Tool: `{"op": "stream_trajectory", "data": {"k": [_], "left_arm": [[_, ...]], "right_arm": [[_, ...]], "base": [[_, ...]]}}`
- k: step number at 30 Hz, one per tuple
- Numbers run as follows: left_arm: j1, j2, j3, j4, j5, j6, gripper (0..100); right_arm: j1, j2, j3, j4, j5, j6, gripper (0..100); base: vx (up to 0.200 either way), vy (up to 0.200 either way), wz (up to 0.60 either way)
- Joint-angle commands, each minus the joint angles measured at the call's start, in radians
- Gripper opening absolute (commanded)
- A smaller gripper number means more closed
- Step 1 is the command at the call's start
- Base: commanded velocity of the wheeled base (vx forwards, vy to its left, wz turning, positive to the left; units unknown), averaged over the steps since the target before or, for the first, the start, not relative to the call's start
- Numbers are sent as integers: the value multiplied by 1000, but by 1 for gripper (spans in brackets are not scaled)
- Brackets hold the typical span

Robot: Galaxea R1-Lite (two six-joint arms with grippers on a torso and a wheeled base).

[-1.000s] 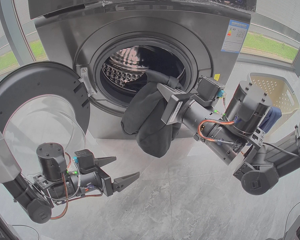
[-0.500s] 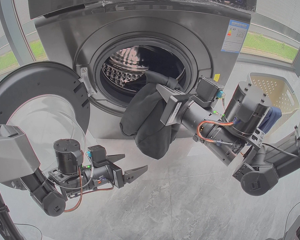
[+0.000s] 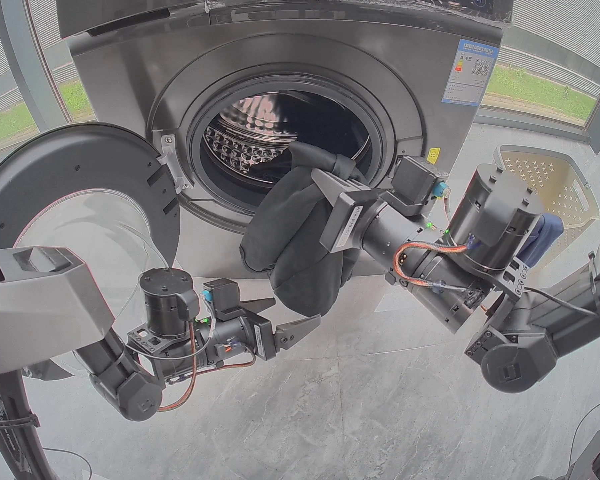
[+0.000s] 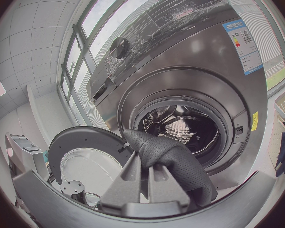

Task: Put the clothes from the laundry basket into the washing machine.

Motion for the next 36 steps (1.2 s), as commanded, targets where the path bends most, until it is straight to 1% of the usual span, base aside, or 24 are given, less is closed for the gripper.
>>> {"op": "stream_trajectory", "data": {"k": [1,8,9,15,19,28,29,36], "left_arm": [[-1,51,-61,10,0,-10,100],[0,70,-104,43,0,-10,100],[5,80,-128,43,0,-10,100],[-1,94,-167,43,0,-20,100],[-3,102,-187,32,0,-26,100],[-9,107,-190,-19,8,-26,100],[-10,107,-188,-26,17,-26,0],[-38,91,-156,-66,31,-26,0]], "right_arm": [[2,-1,4,-1,0,-1,0],[5,-1,4,-3,0,-1,0],[8,-1,6,-3,0,-1,0],[10,-1,9,-4,-2,-1,0],[10,-1,9,-4,-2,-1,0],[10,2,9,-4,-2,-1,0],[10,2,10,-6,-2,-1,0],[8,7,13,-6,-2,1,0]], "base": [[0,0,0],[0,0,0],[0,0,0],[0,0,0],[0,0,0],[0,0,0],[0,0,0],[0,0,0]]}}
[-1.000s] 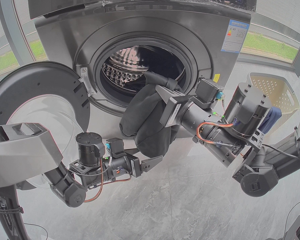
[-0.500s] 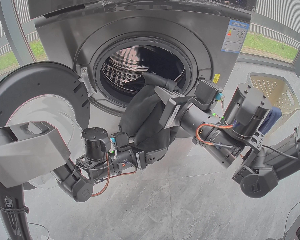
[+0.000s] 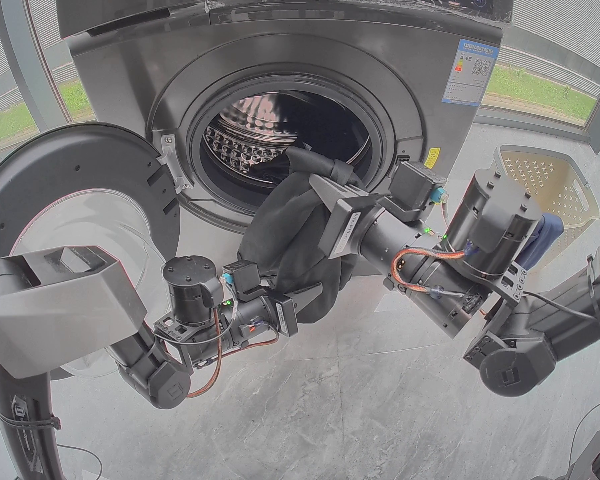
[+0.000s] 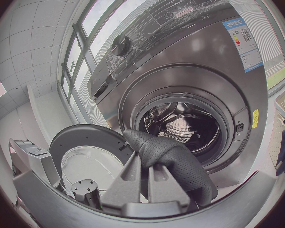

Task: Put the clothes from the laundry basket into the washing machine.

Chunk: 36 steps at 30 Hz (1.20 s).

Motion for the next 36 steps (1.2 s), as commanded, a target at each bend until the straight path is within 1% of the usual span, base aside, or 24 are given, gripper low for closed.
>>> {"op": "stream_trajectory", "data": {"k": [1,5,8,12,15,19,24,25,27,29,31,32,34,36], "left_arm": [[-16,-15,19,-7,3,0,0],[-51,-81,111,-44,14,3,0],[-68,-124,168,-62,21,4,0],[-94,-187,254,-94,27,17,0],[-111,-233,309,-111,41,21,0],[-118,-265,338,-134,47,24,0],[-121,-267,344,-165,49,23,0],[-121,-267,350,-172,49,26,0],[-121,-268,353,-172,49,27,0],[-112,-293,353,-172,50,37,0],[-108,-305,352,-172,66,37,0],[-100,-311,349,-172,87,37,0],[-77,-322,340,-172,112,37,0],[-58,-328,332,-174,124,37,0]], "right_arm": [[0,4,1,0,0,0,0],[-17,5,4,1,0,-1,0],[-20,5,25,1,0,-1,0],[-23,7,59,-2,3,-1,0],[-25,13,73,-34,5,-6,0],[-26,47,81,-75,6,-7,0],[-25,58,95,-91,8,-9,0],[-18,55,93,-91,6,-9,100],[-15,55,93,-91,8,-9,100],[-23,50,107,-91,3,-9,100],[-28,44,124,-91,3,-9,100],[-32,36,141,-91,3,-9,100],[-48,22,174,-92,2,-9,100],[-57,4,205,-92,0,-9,100]], "base": [[0,0,0],[0,0,0],[0,0,0],[0,0,0],[0,0,0],[0,0,0],[0,0,0],[0,0,0],[0,0,0],[0,0,0],[0,0,0],[0,0,0],[0,0,0],[0,0,0]]}}
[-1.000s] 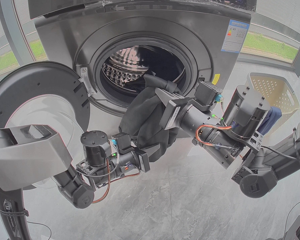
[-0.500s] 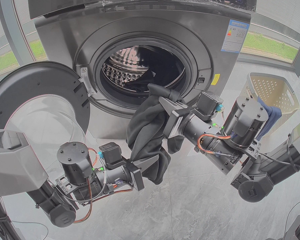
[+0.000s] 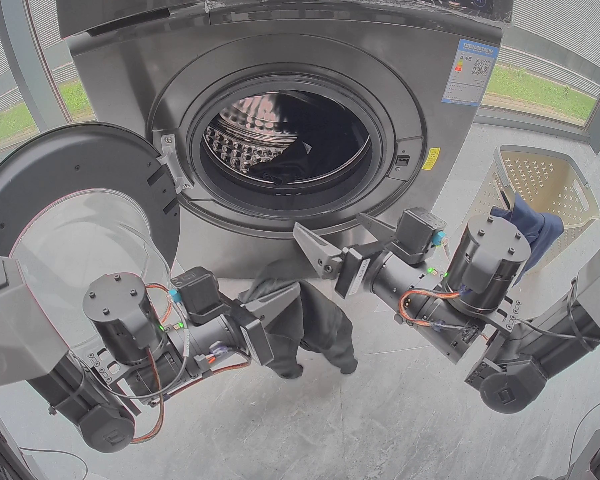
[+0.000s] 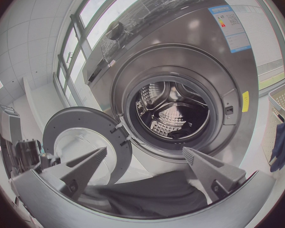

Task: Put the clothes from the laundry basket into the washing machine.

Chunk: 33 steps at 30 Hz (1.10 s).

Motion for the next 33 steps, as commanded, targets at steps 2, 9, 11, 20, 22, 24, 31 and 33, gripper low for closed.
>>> {"op": "stream_trajectory", "data": {"k": [2,9,11,20,22,24,31,33], "left_arm": [[52,-35,-19,-2,22,2,0],[63,-27,-68,-2,51,3,0],[61,-30,-85,-2,68,3,0],[38,-133,-132,-2,71,8,0],[31,-157,-132,-2,71,6,0],[24,-179,-134,-1,66,6,0],[24,-188,-160,-2,71,6,0],[23,-188,-171,-2,73,6,0]], "right_arm": [[-25,-58,90,-2,-3,1,100],[-59,-96,190,-2,-1,-15,100],[-71,-93,218,-2,4,-15,100],[-102,-15,291,-84,22,-16,100],[-102,6,288,-96,25,-16,100],[-102,26,279,-104,25,-18,100],[-97,80,238,-105,25,-38,100],[-91,95,213,-104,27,-38,100]], "base": [[0,0,0],[0,0,0],[0,0,0],[0,0,0],[0,0,0],[0,0,0],[0,0,0],[0,0,0]]}}
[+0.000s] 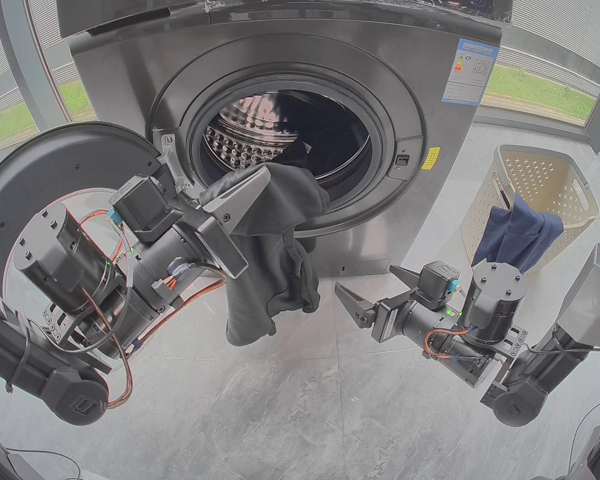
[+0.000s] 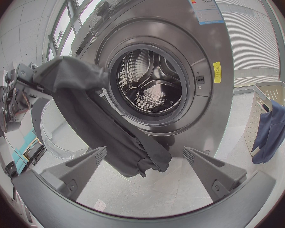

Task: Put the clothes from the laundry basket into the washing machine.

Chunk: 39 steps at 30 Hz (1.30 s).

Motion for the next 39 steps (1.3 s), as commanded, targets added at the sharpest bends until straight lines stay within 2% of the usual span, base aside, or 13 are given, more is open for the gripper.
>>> {"op": "stream_trajectory", "data": {"k": [1,6,19,31,39], "left_arm": [[-3,-14,-18,0,2,2,0],[-1,-17,-46,0,4,19,0],[-9,-31,-47,0,4,21,0],[-12,-33,-46,0,4,22,0],[-18,-45,-43,0,2,22,0]], "right_arm": [[14,61,-49,0,1,-4,100],[28,136,-91,0,1,-22,100],[14,285,-244,0,7,-27,100],[-18,429,-442,0,9,-50,100],[-35,480,-517,2,10,-53,100]], "base": [[0,0,0],[0,0,0],[0,0,0],[0,0,0],[0,0,0]]}}
